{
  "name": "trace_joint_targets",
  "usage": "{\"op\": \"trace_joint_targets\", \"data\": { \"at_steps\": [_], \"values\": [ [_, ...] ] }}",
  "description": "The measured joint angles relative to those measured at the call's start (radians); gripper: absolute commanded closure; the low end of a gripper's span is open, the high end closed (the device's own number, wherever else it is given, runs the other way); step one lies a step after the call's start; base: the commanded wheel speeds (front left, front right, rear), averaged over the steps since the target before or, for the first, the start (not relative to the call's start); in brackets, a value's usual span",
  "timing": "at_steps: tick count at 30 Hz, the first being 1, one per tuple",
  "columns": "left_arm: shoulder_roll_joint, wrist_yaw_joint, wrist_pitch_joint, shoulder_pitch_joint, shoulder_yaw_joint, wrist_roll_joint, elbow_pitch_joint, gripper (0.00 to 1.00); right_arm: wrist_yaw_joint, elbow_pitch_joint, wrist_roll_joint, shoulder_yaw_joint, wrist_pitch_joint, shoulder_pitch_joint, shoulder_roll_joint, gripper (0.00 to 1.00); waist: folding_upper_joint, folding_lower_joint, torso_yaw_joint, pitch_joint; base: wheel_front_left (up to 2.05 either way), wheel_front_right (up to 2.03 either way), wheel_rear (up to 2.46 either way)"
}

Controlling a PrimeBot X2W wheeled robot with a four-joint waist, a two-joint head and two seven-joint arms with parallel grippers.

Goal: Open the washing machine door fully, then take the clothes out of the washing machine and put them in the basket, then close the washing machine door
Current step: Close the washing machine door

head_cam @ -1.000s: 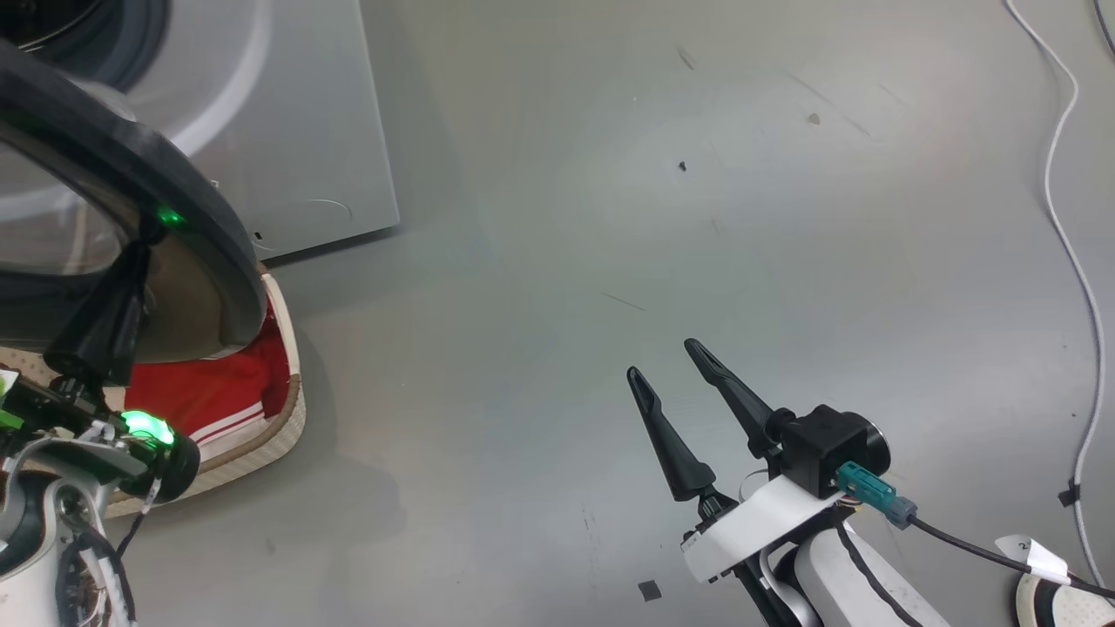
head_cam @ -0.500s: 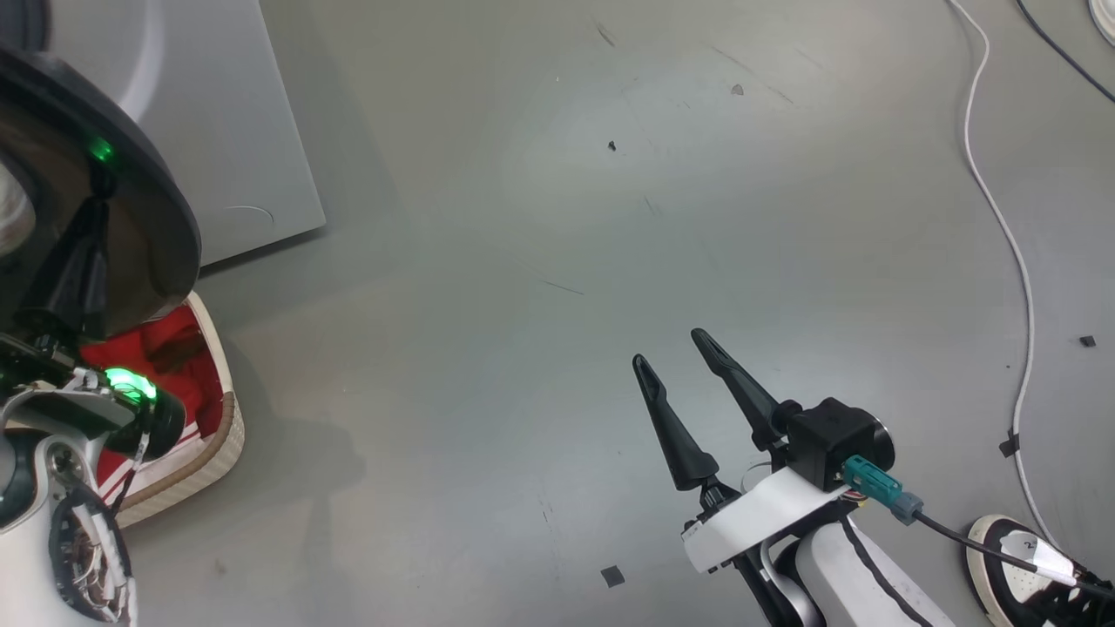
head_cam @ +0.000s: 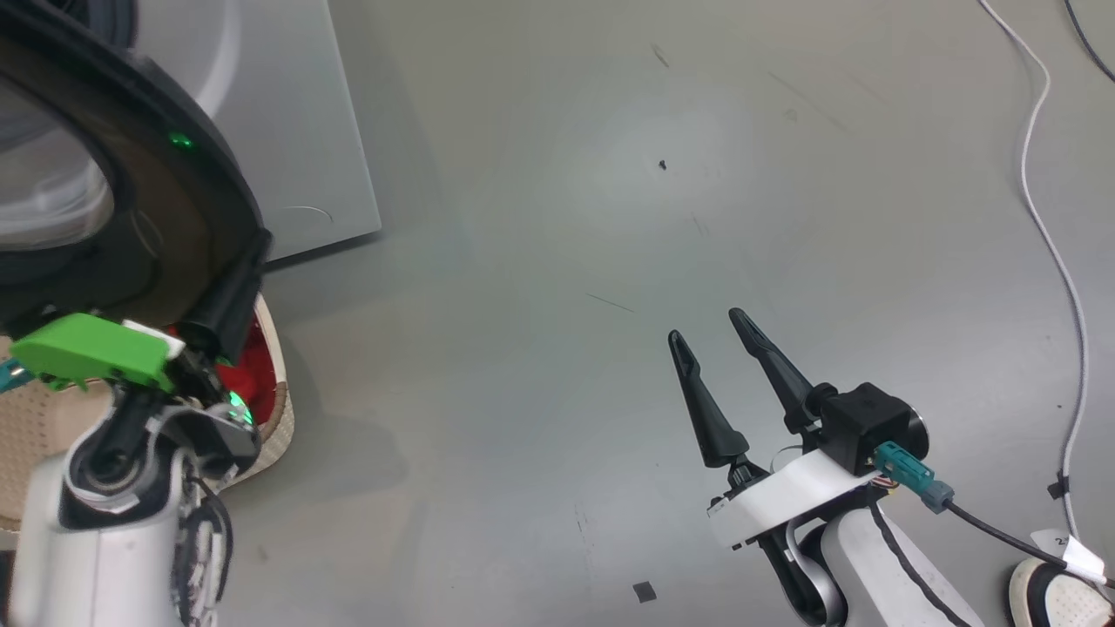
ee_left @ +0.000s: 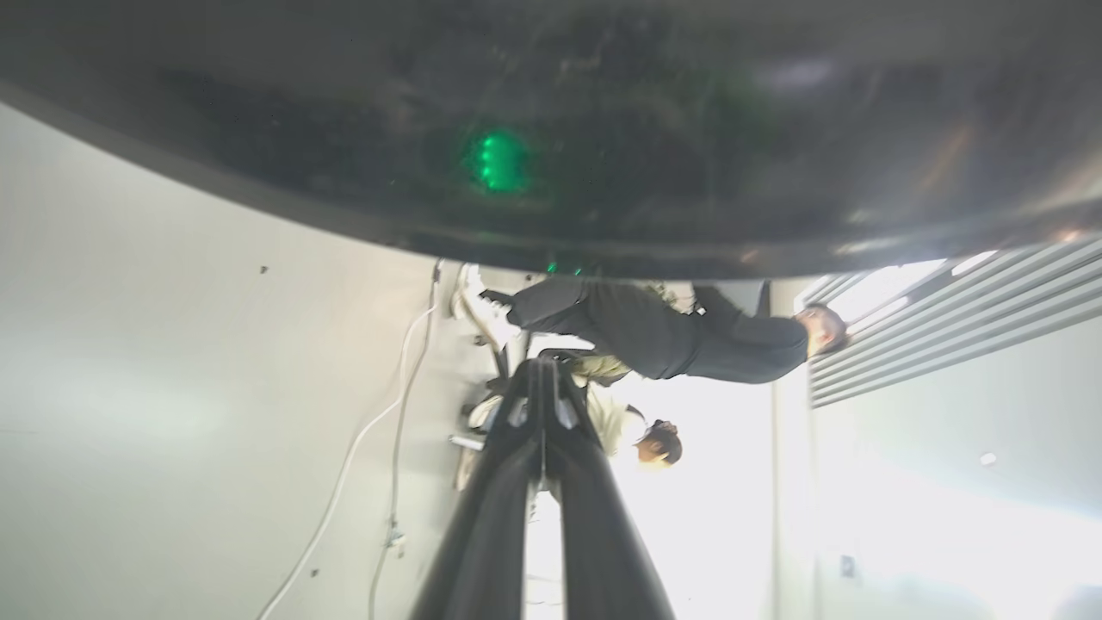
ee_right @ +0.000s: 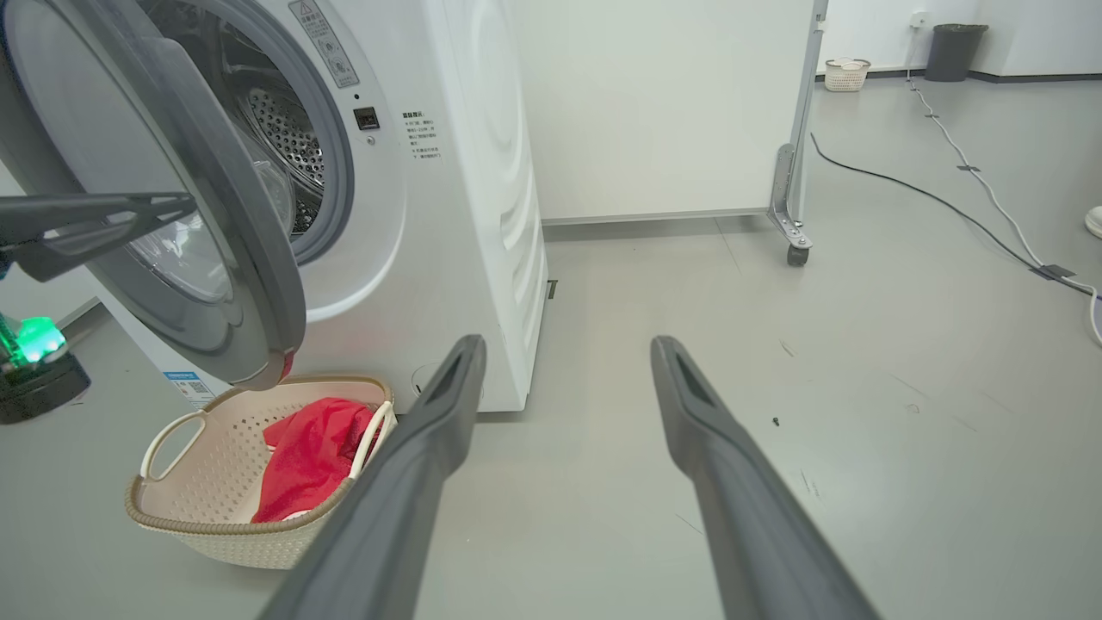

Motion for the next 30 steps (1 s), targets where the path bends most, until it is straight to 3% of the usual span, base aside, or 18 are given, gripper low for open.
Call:
{"op": "trace_joint_targets", "data": {
  "at_steps": [4,10,22,30],
  "values": [
    [0.047,-0.059,0.033,0.066,-0.132,0.164,0.004,1.0,0.0,0.0,-0.011,-0.033,0.0,0.0,-0.001,0.0,-0.0001,0.0,0.037,-0.017,0.0,0.0,0.0],
    [0.11,-0.138,0.004,0.116,-0.229,0.368,0.002,1.0,0.0,0.0,-0.018,-0.076,0.0,0.0,-0.016,0.0,0.0,0.0,0.103,-0.048,0.0,0.0,0.0],
    [0.205,-0.147,-0.261,0.165,-0.318,0.779,-0.061,1.0,0.001,-0.002,-0.03,-0.144,0.0,0.018,-0.035,0.0,-0.0001,0.0,0.247,-0.115,0.0,0.0,0.0],
    [0.216,-0.147,-0.461,0.232,-0.318,0.926,-0.08,1.0,0.006,-0.005,-0.043,-0.156,0.0,0.052,-0.039,0.0,-0.0001,0.0,0.326,-0.162,0.0,0.0,0.0]
  ]
}}
